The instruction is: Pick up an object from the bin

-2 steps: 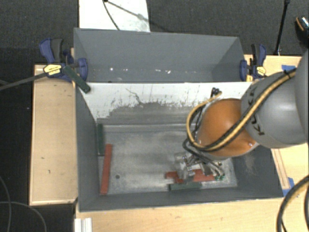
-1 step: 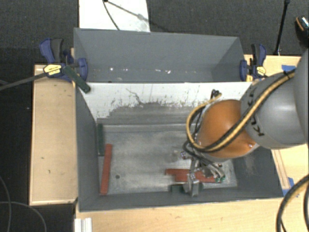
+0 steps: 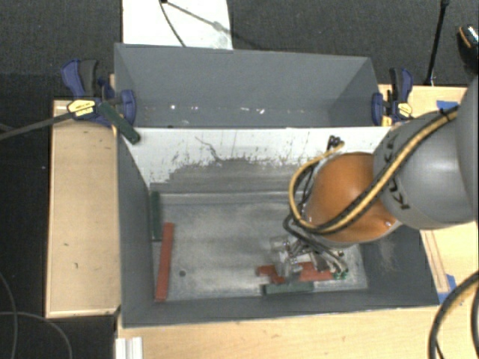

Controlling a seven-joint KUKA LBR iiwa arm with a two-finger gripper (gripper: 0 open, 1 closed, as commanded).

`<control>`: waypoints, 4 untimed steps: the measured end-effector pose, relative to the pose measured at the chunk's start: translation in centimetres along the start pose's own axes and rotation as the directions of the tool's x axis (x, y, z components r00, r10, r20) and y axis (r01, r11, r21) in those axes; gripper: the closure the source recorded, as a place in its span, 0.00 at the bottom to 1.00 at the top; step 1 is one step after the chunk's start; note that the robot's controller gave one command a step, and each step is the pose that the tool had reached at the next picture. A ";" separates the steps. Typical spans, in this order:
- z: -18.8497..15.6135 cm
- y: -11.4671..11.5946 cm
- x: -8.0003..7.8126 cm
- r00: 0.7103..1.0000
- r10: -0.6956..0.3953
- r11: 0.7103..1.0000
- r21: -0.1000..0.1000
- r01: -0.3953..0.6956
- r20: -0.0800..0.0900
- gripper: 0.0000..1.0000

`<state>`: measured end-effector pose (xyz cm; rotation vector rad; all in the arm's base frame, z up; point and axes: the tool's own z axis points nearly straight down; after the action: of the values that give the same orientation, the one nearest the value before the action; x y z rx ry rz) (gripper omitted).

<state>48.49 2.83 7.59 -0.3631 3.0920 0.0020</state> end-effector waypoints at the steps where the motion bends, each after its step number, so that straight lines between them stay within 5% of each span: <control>1: -5.3 4.3 -2.0 1.000 0.011 1.000 -0.004 -0.012 -0.019 1.00; 2: -5.0 4.0 -1.8 1.000 0.017 1.000 -0.002 -0.017 -0.026 0.00; 3: 0.8 -0.1 -1.5 0.989 0.142 0.990 0.002 -0.142 -0.030 0.00; 4: 0.3 -0.1 -1.9 0.990 0.141 0.990 0.002 -0.141 -0.018 1.00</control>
Offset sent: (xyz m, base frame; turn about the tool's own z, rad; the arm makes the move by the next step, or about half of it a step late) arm 0.0059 0.0426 0.0498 0.0153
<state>50.36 3.19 7.34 -0.1444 3.1276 0.0013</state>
